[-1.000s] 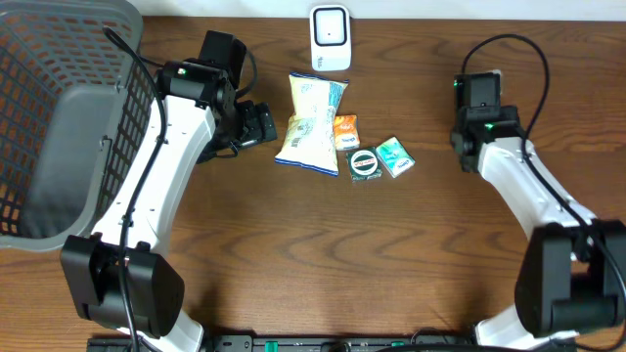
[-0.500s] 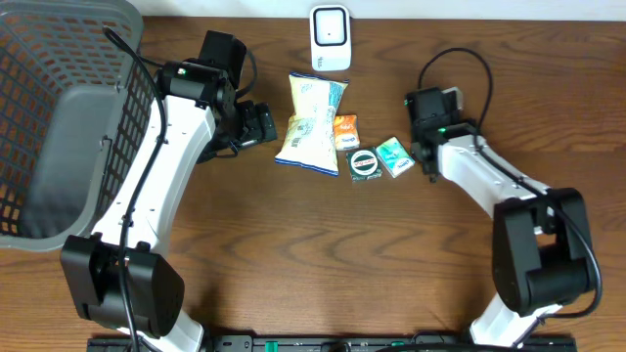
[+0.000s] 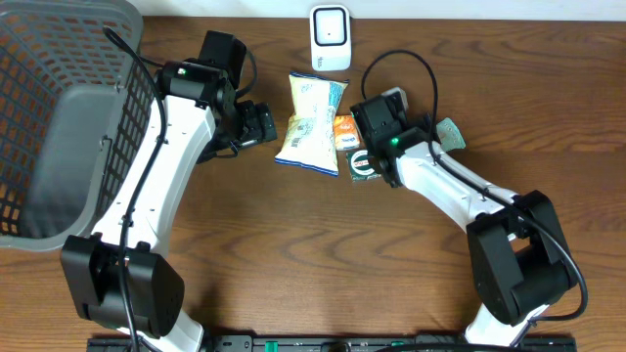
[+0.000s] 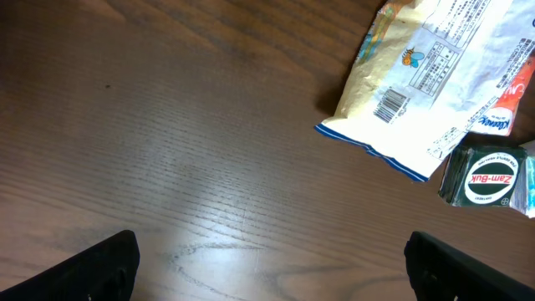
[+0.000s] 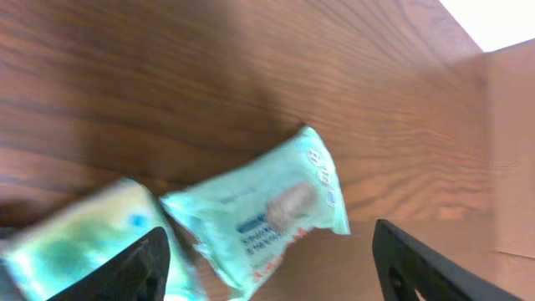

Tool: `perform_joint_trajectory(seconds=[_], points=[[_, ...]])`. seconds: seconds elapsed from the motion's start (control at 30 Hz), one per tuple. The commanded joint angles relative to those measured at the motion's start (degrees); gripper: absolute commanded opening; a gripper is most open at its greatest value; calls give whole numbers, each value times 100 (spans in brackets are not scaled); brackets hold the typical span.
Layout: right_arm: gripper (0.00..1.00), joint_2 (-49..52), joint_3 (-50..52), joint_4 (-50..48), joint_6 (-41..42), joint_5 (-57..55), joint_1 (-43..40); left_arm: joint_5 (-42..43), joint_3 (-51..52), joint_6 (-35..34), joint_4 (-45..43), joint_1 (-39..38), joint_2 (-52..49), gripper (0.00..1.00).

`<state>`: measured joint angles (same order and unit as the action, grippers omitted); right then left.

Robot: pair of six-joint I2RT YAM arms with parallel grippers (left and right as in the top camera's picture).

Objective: Scan the item barcode

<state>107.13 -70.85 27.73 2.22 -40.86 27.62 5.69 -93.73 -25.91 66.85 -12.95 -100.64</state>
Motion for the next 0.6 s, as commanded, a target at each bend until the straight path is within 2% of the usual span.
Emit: perform_joint_trajectory(seconds=[0.0,0.17,0.27,0.3,0.43,0.5,0.57], points=[[77,-251,-487,186,208,835,-192,-15,31,-72,13,11,-22,100],[82,-339,-896,627,608,2212,-968,-15,31,-72,13,11,-22,100],[95,-323,-905,787,885,3620,-1725,-13,31,-72,13,11,-22,100],[96,-304,-903,868,894,4140,-1969,-13,31,-72,13,11,-22,100],[94,-271,-863,1320,1019,5821,-2889,-13,31,-72,13,11,-22,100],[94,-264,-807,1504,1016,6105,-3237,-13,31,-72,13,11,-22,100],[87,-264,-662,1558,1023,6109,-3528,-13,31,-72,13,11,-22,100]])
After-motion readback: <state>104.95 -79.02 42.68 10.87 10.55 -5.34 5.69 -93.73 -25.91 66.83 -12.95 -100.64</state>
